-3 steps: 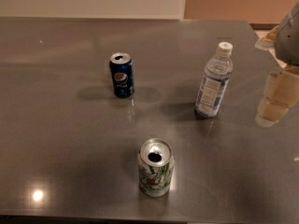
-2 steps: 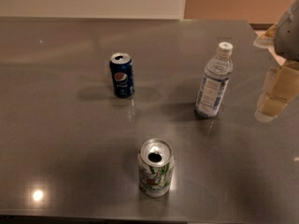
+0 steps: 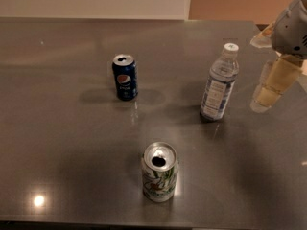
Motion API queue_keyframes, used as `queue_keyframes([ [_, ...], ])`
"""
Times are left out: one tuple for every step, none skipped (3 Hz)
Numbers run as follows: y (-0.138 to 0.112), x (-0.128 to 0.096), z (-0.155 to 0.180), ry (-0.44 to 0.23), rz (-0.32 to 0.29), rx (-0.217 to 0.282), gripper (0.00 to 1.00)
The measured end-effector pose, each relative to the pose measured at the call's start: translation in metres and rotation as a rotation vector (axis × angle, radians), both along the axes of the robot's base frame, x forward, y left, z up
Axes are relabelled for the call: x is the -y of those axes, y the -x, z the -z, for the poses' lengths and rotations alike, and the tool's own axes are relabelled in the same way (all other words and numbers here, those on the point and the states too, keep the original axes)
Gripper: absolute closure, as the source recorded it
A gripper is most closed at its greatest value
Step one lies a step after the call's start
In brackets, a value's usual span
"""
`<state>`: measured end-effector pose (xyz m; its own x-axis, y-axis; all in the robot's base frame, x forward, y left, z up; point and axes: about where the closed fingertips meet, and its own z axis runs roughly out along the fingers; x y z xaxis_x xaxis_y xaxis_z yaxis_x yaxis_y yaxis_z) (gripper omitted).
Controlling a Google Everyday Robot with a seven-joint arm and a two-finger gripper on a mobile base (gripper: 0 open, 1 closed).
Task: Knock blue plastic bottle over
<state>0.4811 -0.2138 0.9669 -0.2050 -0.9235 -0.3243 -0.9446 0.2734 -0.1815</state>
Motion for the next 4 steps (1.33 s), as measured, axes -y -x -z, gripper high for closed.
queue_keyframes([
  [-0.01,-0.001,0.004,-0.031,-0.002,-0.001,0.0],
  [-0.023,-0.004,0.019,-0.087,0.027,0.002,0.0],
  [-0.04,-0.009,0.034,-0.137,0.056,0.018,0.0],
  [-0.049,-0.013,0.041,-0.172,0.07,0.025,0.0],
])
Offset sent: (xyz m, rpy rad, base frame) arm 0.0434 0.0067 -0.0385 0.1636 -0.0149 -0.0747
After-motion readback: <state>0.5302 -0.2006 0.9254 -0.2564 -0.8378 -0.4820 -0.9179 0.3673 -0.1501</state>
